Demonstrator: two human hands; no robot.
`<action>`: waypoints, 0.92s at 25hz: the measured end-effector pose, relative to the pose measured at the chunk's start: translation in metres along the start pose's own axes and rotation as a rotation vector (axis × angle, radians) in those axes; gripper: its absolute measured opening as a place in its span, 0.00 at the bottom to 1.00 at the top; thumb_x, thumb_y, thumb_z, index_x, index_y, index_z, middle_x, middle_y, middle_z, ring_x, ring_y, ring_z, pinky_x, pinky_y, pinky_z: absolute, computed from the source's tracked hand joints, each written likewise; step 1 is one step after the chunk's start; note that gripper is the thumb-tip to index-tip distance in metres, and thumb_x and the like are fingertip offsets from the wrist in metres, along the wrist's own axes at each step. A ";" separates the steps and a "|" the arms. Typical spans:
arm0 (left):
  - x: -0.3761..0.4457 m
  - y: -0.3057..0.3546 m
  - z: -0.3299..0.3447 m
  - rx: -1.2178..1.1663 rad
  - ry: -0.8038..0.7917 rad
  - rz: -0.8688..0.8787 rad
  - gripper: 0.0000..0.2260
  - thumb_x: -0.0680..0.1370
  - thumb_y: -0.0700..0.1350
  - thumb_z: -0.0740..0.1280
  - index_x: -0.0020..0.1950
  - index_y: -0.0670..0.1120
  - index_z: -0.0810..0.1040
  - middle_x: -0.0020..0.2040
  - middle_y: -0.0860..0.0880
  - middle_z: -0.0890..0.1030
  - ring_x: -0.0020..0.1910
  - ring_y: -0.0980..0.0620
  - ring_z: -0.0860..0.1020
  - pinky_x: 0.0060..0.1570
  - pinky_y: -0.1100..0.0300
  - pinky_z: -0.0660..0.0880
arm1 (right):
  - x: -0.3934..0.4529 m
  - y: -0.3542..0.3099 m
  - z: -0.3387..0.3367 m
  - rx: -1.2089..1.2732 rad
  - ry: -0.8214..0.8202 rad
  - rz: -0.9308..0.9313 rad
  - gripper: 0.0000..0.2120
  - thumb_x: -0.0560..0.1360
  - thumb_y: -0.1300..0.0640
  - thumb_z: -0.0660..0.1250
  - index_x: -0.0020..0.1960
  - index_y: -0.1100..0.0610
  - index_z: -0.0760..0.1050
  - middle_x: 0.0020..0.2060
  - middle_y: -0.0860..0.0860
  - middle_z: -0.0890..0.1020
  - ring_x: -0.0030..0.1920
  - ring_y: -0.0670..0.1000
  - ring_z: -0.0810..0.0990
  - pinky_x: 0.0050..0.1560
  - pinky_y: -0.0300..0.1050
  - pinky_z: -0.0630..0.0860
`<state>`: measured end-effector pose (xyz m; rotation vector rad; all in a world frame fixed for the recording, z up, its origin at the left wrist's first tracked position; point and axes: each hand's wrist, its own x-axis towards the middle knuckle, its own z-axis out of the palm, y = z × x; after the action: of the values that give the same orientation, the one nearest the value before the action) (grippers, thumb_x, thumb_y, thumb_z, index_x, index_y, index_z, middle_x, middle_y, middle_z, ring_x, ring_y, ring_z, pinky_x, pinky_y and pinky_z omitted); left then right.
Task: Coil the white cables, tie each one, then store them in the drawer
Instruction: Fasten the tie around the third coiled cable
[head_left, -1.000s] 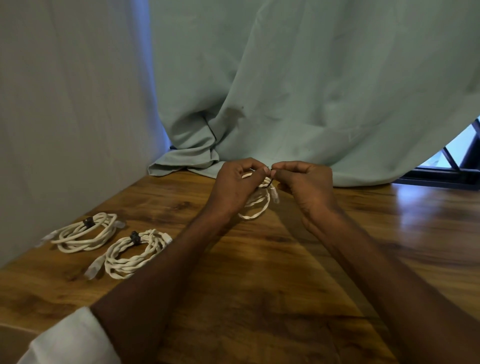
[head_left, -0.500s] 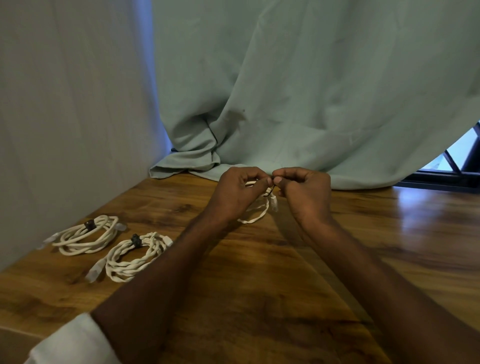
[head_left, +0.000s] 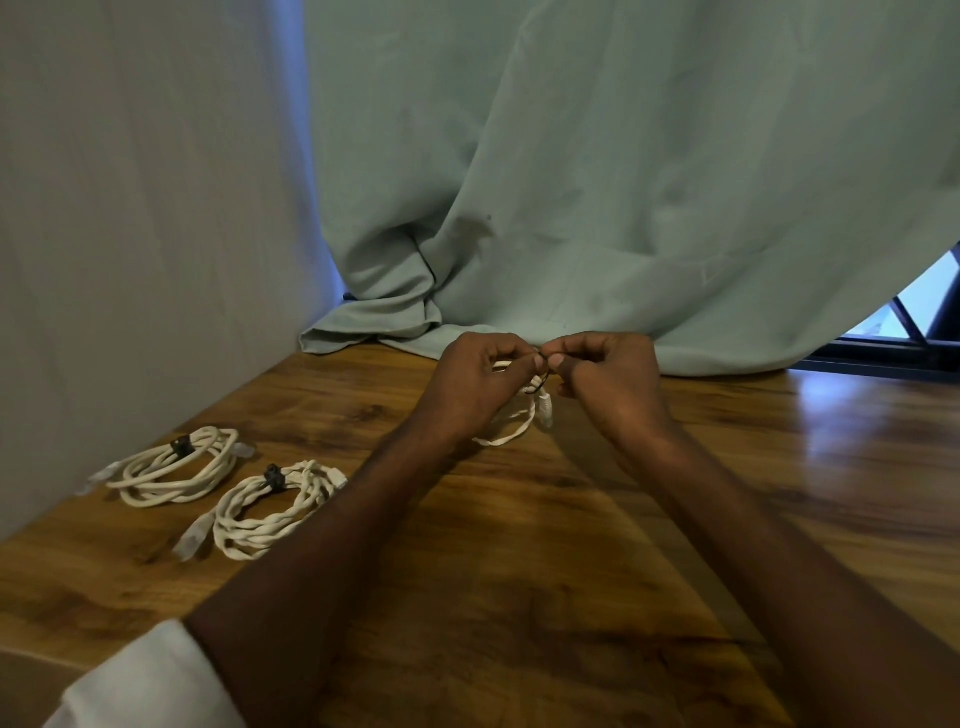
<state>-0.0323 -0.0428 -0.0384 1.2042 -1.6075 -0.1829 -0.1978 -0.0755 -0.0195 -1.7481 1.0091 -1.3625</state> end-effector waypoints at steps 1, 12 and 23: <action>0.000 0.000 0.000 -0.008 -0.009 -0.010 0.07 0.82 0.46 0.71 0.49 0.46 0.87 0.43 0.52 0.87 0.45 0.57 0.84 0.48 0.54 0.80 | 0.001 0.000 -0.001 0.010 -0.029 0.013 0.08 0.78 0.65 0.72 0.48 0.55 0.88 0.42 0.49 0.89 0.45 0.47 0.88 0.50 0.48 0.85; -0.005 0.007 -0.002 -0.055 -0.079 -0.115 0.11 0.84 0.50 0.69 0.43 0.51 0.84 0.35 0.51 0.83 0.35 0.59 0.78 0.40 0.57 0.72 | 0.002 -0.013 -0.015 0.129 -0.280 0.237 0.04 0.76 0.65 0.75 0.50 0.60 0.87 0.42 0.54 0.89 0.41 0.46 0.85 0.39 0.40 0.82; -0.006 0.011 0.004 -0.084 -0.057 -0.126 0.17 0.86 0.48 0.64 0.43 0.42 0.83 0.30 0.51 0.78 0.27 0.60 0.73 0.33 0.62 0.69 | -0.001 -0.004 -0.005 -0.383 -0.078 -0.267 0.09 0.76 0.52 0.75 0.38 0.52 0.83 0.30 0.46 0.84 0.32 0.43 0.83 0.35 0.35 0.76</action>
<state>-0.0428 -0.0344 -0.0366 1.2450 -1.5580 -0.3647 -0.2024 -0.0734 -0.0156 -2.2707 1.0756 -1.3080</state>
